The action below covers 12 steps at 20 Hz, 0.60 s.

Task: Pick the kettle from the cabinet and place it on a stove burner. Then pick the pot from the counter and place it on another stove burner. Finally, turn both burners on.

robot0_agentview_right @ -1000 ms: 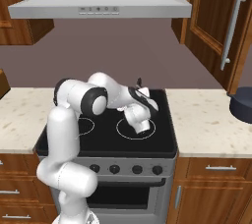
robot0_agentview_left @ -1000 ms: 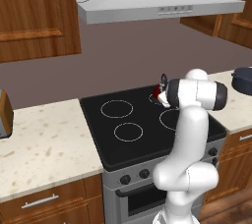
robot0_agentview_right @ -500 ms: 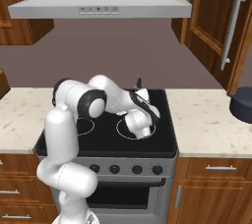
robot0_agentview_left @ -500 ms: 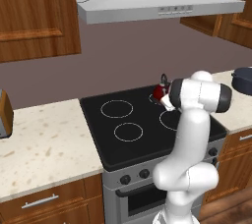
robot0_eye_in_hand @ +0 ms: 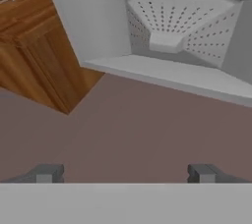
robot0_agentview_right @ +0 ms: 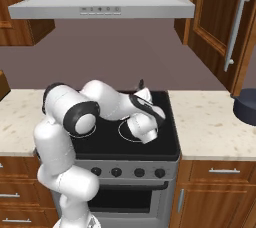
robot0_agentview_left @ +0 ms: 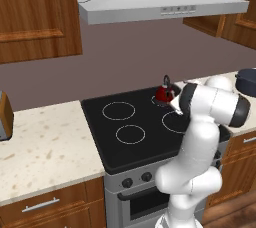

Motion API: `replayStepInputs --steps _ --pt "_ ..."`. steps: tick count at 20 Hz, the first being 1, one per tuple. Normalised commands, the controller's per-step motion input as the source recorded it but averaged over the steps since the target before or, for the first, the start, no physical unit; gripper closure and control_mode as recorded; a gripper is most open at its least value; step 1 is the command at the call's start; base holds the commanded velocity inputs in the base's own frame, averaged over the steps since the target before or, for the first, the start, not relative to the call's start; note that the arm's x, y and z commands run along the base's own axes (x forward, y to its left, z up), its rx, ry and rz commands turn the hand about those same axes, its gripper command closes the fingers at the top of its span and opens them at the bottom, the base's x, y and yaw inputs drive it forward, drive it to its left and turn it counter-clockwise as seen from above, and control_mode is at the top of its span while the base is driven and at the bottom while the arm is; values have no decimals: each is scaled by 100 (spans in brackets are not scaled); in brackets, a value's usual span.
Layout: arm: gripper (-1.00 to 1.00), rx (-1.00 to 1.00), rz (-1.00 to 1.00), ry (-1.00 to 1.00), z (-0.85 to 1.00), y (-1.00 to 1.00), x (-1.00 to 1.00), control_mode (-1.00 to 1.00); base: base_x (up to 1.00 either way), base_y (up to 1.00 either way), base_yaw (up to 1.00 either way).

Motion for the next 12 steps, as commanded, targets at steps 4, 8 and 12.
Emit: replayStepInputs --steps 4,8,12 --pt "-100 -12 -1 -1 48 0 -46 -100 0 0 0" --pt "-100 -13 -3 -4 43 0 -46 -100 0 0 0" --pt "-100 -12 -3 -4 43 2 -46 -100 0 0 0"
